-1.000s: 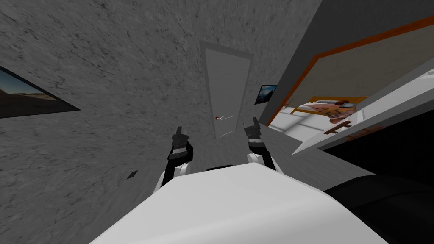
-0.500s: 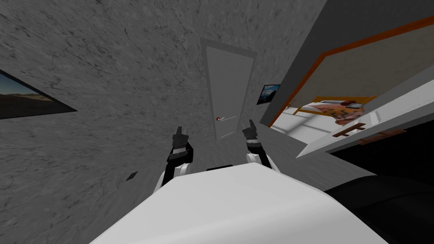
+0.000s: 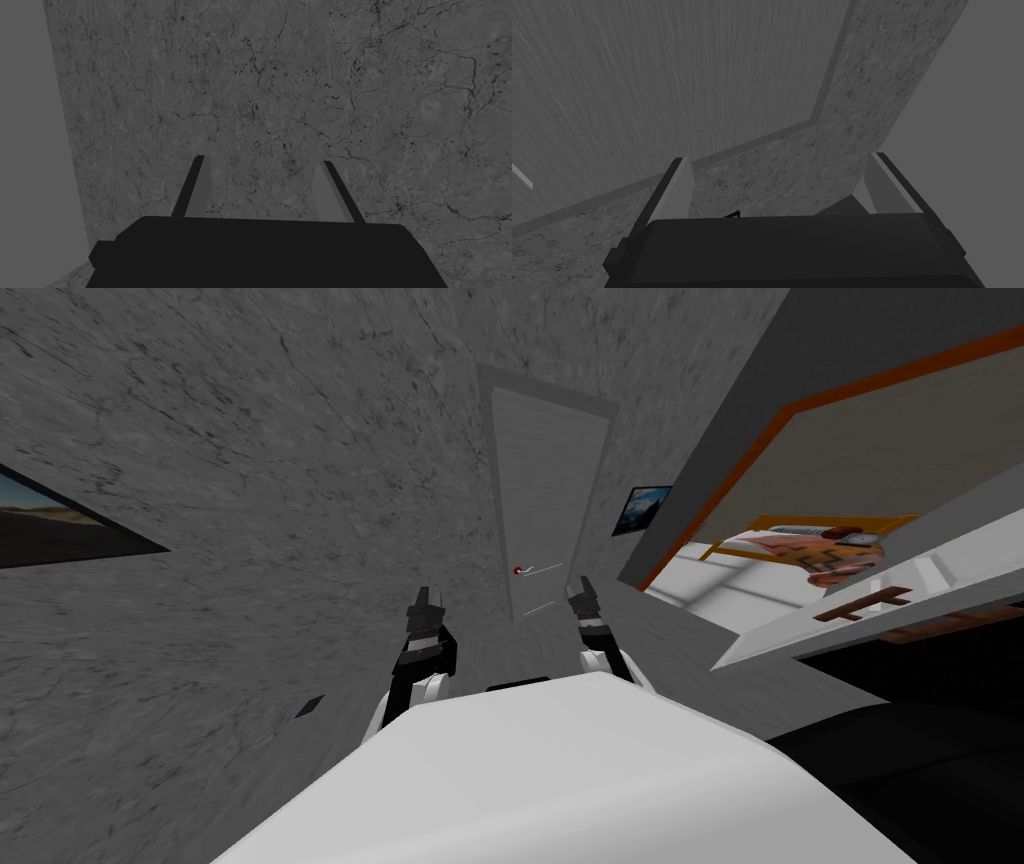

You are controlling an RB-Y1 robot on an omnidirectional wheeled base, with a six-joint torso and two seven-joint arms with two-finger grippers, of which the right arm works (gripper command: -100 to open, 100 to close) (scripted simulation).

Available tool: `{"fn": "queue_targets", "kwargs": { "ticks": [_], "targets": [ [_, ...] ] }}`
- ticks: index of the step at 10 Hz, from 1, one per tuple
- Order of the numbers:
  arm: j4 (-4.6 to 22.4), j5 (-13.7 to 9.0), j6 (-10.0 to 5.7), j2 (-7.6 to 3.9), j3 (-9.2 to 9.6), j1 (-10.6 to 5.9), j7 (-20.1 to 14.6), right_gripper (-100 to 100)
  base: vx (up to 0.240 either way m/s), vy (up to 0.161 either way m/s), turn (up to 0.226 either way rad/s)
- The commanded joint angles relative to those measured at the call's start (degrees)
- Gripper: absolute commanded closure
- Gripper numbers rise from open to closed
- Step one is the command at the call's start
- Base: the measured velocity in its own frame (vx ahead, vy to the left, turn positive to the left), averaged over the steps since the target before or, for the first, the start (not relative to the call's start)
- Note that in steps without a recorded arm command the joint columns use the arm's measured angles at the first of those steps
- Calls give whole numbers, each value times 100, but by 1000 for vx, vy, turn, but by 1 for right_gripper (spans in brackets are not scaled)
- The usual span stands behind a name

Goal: Pull the door open

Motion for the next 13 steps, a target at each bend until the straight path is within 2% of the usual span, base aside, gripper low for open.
{"fn": "queue_targets", "kwargs": {
  "ticks": [1,13],
  "targets": [
    [286,68,-88,-70,-16,-102,-73,-100,95,27,28],
    [2424,614,-676,-613,-119,-799,-639,-100,100,27,31]
  ]
}}
